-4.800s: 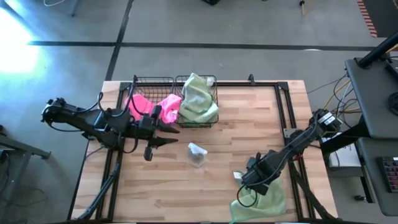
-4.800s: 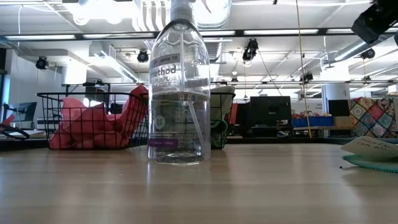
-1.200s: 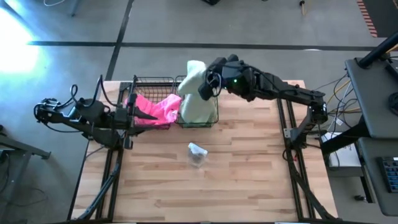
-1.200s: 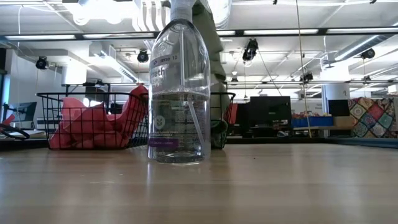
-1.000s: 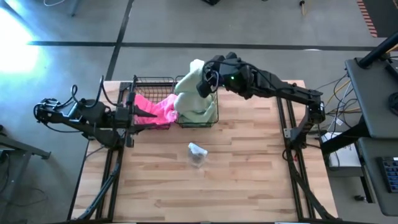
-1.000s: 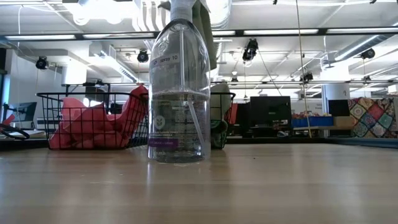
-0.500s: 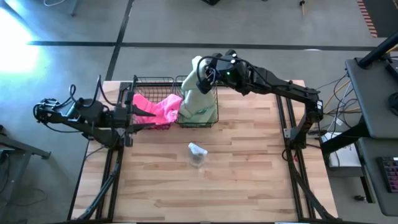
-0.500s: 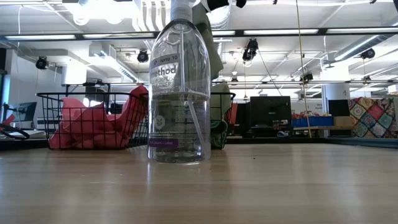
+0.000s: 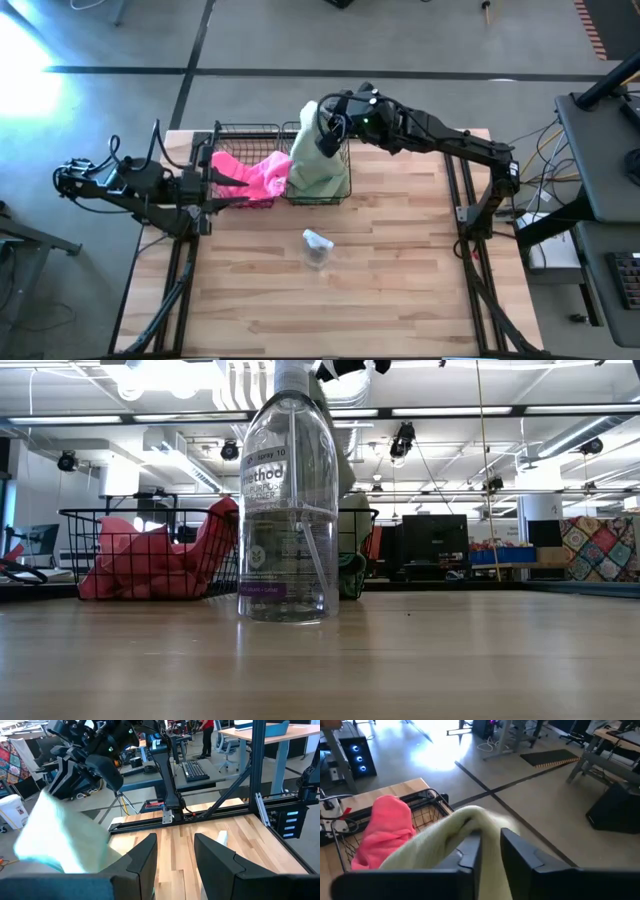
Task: Sort microfiber towel by color & place in baskets
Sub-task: Put the green microfiber towel into the right black wire basket, then return to Home Position
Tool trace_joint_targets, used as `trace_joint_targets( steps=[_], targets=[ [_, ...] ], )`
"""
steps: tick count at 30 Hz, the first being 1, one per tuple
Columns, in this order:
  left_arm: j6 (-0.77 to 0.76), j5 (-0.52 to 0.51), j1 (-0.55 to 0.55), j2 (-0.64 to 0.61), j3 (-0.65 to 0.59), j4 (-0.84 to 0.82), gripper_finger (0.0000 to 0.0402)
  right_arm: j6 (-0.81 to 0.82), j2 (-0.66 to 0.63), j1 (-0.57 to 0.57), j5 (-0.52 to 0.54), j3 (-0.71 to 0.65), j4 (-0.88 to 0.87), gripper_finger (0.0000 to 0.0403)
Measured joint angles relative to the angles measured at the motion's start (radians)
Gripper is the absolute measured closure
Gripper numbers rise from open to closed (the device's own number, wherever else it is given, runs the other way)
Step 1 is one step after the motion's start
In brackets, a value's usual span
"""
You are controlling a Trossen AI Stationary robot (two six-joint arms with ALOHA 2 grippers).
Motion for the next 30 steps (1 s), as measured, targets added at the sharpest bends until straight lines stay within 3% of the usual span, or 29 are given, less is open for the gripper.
trace_joint_targets(
  steps=[9, 21, 27, 30],
  targets=[
    [-0.001, 0.0, 0.0, -0.004, 0.0, -0.008, 0.0286, 0.007, 0.0, 0.0, 0.0, -0.004, -0.023, 0.0291],
    [-0.025, 0.0, 0.0, -0.011, -0.001, -0.03, 0.0286, 0.145, -0.001, 0.002, -0.009, -0.009, -0.034, 0.0309],
    [-0.013, 0.009, -0.001, -0.01, -0.001, 0.024, 0.0286, 0.234, -0.001, 0.018, -0.223, -0.008, -0.03, 0.0324],
    [-0.005, 0.011, -0.001, -0.024, -0.001, 0.005, 0.0286, 0.202, -0.001, 0.048, -0.24, -0.003, -0.03, 0.0328]
  ],
)
